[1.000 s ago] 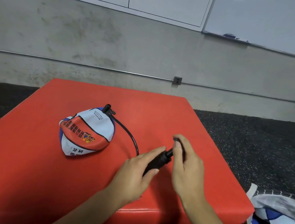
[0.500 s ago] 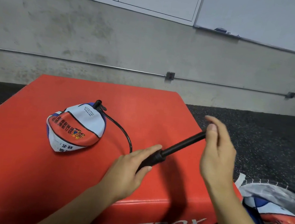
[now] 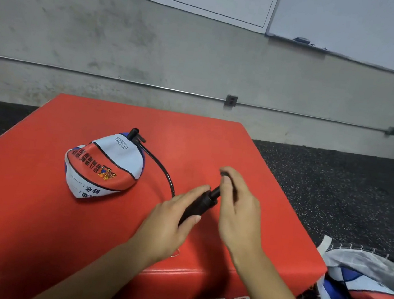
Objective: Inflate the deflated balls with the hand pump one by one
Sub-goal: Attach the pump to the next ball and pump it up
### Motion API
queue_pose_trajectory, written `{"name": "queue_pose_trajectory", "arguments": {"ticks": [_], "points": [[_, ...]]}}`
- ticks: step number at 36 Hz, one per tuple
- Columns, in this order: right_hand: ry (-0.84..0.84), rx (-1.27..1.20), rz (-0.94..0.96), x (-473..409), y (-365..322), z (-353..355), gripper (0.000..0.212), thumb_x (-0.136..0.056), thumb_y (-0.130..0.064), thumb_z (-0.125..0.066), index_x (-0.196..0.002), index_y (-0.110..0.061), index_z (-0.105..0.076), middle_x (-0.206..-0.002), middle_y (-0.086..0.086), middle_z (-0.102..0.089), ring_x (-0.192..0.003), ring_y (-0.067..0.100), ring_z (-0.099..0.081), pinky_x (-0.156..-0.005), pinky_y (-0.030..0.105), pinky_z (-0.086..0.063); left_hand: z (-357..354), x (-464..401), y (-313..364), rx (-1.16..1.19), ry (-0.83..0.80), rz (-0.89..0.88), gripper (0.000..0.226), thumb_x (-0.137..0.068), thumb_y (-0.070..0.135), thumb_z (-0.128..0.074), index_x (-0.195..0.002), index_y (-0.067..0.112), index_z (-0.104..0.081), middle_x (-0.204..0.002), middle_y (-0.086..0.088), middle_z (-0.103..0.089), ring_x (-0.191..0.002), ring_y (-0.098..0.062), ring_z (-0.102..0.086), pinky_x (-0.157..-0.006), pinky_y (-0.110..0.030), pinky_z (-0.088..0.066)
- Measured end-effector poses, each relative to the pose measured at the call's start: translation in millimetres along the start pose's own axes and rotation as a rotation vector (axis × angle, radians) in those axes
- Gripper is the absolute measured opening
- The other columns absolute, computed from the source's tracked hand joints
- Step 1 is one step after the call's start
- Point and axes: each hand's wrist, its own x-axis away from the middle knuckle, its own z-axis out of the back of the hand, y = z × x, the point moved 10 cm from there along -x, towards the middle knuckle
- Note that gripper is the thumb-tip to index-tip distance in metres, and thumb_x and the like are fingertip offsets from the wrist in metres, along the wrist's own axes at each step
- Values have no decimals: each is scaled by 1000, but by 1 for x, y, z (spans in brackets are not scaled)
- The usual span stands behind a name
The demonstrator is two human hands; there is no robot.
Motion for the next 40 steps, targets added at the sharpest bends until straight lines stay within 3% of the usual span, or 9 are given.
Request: {"name": "queue_pose_trajectory", "arguments": {"ticks": [10, 15, 18, 21, 24, 27, 30, 33, 40], "points": [[-108, 111, 45, 11, 10, 7, 49, -100, -64, -30, -137, -45, -57, -116, -15, -75, -108, 14, -70, -93, 39, -53, -7, -2, 9, -58, -34, -17, 65, -98, 32, -59, -156, 49, -36, -148, 27, -55, -135, 3, -54, -112, -37, -48], [60, -32, 13, -6, 19, 53, 28, -109, -39, -49, -130, -38, -67, -106, -34, -68, -97, -14, -63, -91, 15, -45, -13, -1, 16, -120, -64, -35, 70, -99, 26, -62, -154, 57, -32, -142, 24, -60, -128, -4, -60, -106, -36, -49], [185, -123, -8, -18, 23, 86, 31, -107, -35, -47, -127, -31, -70, -107, -37, -67, -98, -18, -59, -90, 7, -42, -16, 0, 18, -140, -80, -38, 72, -100, 26, -62, -154, 60, -29, -142, 24, -59, -126, -5, -60, -106, -37, -49], [259, -167, -27, -23, 26, 106, 34, -106, -36, -43, -126, -31, -70, -104, -38, -67, -100, -12, -60, -90, 14, -43, -16, 1, 21, -147, -86, -50, 72, -102, 26, -61, -154, 61, -26, -142, 26, -58, -125, -4, -61, -105, -36, -50], [298, -194, -23, -23, 24, 107, 34, -106, -38, -43, -125, -28, -70, -87, -26, -65, -82, -2, -57, -81, 27, -45, -13, 1, 20, -135, -81, -50, 71, -103, 27, -61, -154, 61, -25, -142, 25, -58, -126, -4, -60, -105, -35, -50], [311, -212, 2, -20, 14, 95, 31, -107, -35, -43, -119, -25, -70, -75, -23, -57, -69, 3, -48, -70, 25, -40, -10, 4, 19, -110, -72, -42, 71, -103, 25, -61, -153, 62, -26, -141, 24, -59, -125, -5, -61, -105, -37, -50], [244, -183, 25, -15, 2, 69, 29, -106, -30, -44, -118, -26, -70, -89, -17, -63, -78, 6, -55, -74, 18, -42, -6, 4, 15, -90, -57, -31, 71, -101, 24, -61, -154, 60, -28, -143, 23, -58, -129, -6, -60, -107, -38, -49], [168, -150, 28, -10, -1, 42, 30, -106, -31, -45, -122, -26, -70, -101, -26, -68, -94, -5, -62, -86, 16, -45, -2, 4, 12, -86, -42, -28, 69, -100, 27, -60, -156, 55, -30, -147, 24, -56, -133, -6, -57, -108, -37, -48], [12, -49, 9, 7, 2, -2, 39, -103, -49, -37, -127, -37, -65, -117, -17, -72, -110, 8, -67, -95, 36, -52, 3, 6, 8, -71, -10, -16, 67, -99, 31, -58, -157, 49, -29, -153, 26, -50, -139, 1, -51, -112, -34, -46]]}}
